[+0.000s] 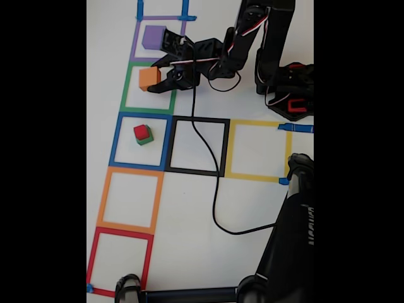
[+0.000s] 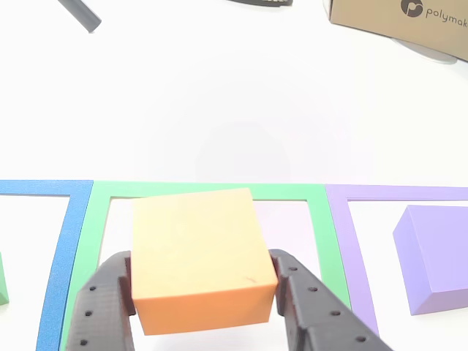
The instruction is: Tower of hanoi
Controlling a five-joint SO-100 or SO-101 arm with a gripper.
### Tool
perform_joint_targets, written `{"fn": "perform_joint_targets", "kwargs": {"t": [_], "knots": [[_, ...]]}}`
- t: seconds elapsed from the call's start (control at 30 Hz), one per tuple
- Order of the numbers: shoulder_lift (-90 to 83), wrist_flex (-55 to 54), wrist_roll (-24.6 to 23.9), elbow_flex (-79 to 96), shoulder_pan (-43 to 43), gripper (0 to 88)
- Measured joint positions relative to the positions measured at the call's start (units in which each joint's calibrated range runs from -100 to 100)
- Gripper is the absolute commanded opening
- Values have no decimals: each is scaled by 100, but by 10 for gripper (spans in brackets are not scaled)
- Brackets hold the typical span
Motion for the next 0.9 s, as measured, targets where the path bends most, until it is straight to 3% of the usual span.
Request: {"fn": "perform_joint_targets", "kwargs": {"t": [0.37,0.9], "knots": [[1764,-1596,0,-540,23,137],[2415,-2040,0,-699,199,139]]}}
